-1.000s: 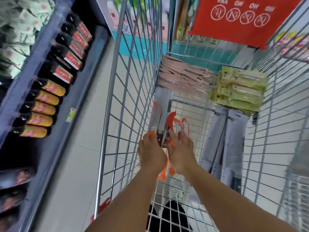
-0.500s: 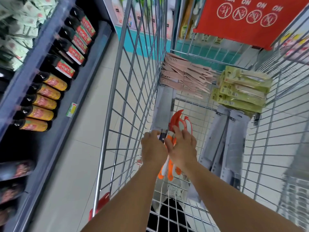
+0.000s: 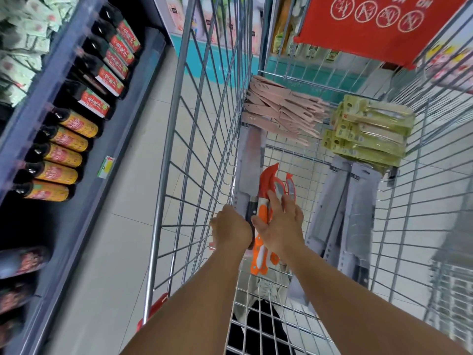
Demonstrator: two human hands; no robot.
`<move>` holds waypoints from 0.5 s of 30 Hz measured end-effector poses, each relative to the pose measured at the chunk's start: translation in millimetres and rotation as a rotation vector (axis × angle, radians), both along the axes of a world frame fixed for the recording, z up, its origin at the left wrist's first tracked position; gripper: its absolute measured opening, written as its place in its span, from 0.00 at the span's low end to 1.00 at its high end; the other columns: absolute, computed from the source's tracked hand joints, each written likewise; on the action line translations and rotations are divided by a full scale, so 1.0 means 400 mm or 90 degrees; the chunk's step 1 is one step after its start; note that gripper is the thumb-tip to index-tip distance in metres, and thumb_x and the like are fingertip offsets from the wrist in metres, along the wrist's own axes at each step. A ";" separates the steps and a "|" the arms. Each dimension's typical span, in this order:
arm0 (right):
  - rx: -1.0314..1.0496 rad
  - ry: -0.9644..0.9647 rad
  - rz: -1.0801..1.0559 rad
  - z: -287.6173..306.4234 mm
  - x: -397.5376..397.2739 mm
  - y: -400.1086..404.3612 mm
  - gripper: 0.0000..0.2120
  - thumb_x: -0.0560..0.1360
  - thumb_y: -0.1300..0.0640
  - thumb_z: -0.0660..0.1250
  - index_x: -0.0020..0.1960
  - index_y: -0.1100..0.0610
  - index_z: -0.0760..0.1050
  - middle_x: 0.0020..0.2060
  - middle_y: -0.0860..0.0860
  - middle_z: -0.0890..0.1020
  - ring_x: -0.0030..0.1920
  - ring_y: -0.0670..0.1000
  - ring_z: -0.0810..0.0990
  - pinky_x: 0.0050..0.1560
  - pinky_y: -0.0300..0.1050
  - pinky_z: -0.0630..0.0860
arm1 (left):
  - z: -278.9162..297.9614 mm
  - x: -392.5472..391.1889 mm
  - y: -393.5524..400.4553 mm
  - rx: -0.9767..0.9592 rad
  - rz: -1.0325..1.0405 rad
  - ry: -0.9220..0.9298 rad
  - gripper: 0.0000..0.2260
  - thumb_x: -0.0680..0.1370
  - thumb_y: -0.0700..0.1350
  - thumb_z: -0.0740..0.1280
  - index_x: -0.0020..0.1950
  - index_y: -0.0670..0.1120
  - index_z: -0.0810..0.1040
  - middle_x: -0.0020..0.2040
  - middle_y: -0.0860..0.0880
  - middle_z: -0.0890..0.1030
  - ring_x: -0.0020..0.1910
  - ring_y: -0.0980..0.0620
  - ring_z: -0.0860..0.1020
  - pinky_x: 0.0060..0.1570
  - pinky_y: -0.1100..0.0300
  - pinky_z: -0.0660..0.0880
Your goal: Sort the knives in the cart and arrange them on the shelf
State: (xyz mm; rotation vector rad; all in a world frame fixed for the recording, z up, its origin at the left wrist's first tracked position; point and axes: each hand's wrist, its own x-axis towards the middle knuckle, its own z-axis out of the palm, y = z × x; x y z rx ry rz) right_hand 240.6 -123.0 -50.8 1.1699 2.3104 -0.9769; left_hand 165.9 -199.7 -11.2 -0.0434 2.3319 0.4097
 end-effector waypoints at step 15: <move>-0.036 0.085 -0.119 0.005 0.017 -0.006 0.40 0.75 0.48 0.66 0.77 0.42 0.43 0.77 0.47 0.47 0.76 0.55 0.49 0.74 0.56 0.53 | 0.150 -0.021 -0.010 0.038 -0.071 0.085 0.28 0.79 0.38 0.60 0.76 0.52 0.54 0.66 0.43 0.65 0.56 0.42 0.75 0.42 0.53 0.69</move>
